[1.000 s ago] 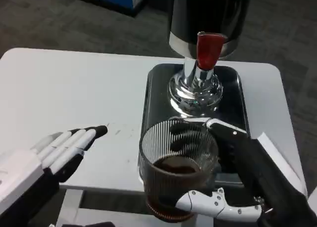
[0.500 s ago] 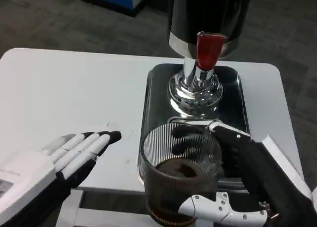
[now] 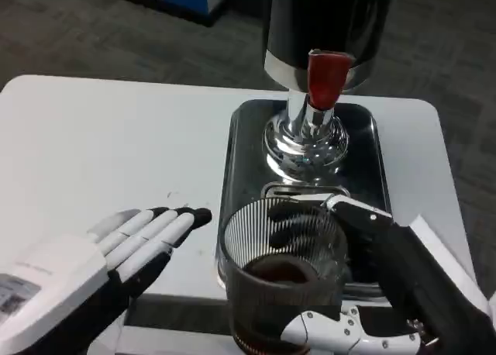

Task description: Grasp the cup under the faucet to collect the drink, then remove the cup.

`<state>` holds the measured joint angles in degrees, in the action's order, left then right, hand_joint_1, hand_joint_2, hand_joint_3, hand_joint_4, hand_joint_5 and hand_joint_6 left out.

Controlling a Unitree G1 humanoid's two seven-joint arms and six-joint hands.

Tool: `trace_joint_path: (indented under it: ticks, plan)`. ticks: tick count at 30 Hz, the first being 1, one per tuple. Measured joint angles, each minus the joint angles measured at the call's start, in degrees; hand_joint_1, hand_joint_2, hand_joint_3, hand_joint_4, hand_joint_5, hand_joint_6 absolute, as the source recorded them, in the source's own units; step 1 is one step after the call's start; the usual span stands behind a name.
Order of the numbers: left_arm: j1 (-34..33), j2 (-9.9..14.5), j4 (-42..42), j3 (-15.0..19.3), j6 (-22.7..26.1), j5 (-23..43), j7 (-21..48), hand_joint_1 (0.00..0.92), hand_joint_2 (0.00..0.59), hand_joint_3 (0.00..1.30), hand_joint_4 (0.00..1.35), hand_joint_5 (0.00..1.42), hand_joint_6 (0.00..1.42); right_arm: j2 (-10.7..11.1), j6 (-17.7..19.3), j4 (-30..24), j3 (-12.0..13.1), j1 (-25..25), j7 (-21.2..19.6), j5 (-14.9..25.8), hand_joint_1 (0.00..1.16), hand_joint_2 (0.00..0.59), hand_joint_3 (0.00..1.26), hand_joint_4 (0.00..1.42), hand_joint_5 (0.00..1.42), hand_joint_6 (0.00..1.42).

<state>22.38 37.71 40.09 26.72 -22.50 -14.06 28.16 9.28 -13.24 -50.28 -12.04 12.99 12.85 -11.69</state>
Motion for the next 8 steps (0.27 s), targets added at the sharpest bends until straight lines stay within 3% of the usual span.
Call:
trace_joint_path:
  ticks: [8]
  plan:
    - [0.3,-0.4,0.1,-0.4,0.1,0.0,0.0,0.000,0.103,0.00,0.00,0.00,0.00,0.3,-0.1,-0.2,0.2,0.1,0.0,0.7,0.87,0.151,0.74,0.79,0.99,1.14]
